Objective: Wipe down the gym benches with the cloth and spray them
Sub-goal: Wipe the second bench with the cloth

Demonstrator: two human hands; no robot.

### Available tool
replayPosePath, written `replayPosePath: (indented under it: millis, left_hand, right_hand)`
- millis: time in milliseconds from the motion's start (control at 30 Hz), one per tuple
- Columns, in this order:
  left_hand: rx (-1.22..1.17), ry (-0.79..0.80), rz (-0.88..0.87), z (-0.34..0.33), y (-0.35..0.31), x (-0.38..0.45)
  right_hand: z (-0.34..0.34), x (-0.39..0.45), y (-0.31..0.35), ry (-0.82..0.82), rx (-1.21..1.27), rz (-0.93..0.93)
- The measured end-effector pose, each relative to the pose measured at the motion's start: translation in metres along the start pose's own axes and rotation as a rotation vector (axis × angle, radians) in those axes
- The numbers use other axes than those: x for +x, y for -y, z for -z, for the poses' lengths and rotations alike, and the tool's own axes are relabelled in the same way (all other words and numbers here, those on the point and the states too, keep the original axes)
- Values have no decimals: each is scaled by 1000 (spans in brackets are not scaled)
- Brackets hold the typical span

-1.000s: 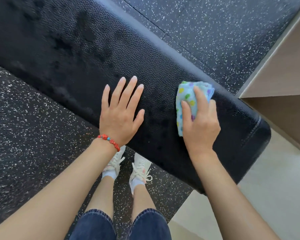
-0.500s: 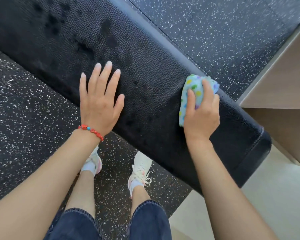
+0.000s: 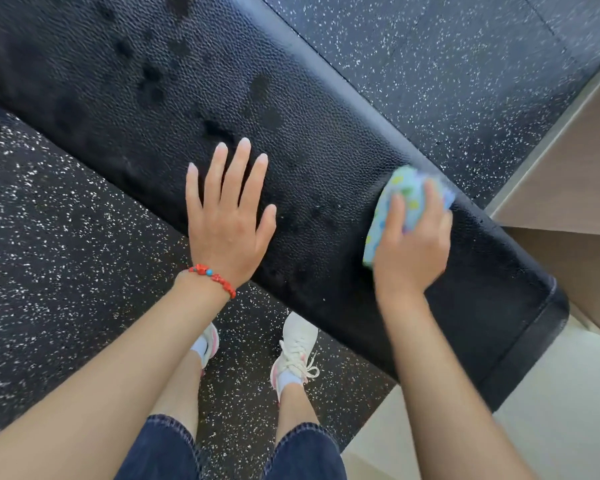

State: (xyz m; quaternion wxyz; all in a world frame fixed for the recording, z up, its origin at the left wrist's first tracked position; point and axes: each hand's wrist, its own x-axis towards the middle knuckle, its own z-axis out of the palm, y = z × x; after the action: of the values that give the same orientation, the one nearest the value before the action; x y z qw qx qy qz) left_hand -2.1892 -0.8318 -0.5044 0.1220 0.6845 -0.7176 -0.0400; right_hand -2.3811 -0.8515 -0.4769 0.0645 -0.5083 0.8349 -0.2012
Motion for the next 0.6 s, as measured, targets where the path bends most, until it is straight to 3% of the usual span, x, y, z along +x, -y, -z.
replayPosePath:
  millis: [100,400,600]
  left_hand:
    - [-1,5,-2,0,0,0]
    - [-72,86,-27,12,6,3]
    - [-71,69,-108,22,32,15]
  right_hand:
    - [-9,28,17,10,-4,-101]
    - [-6,-108,22,61,-51,146]
    - [-18,-58,38,18,-59,241]
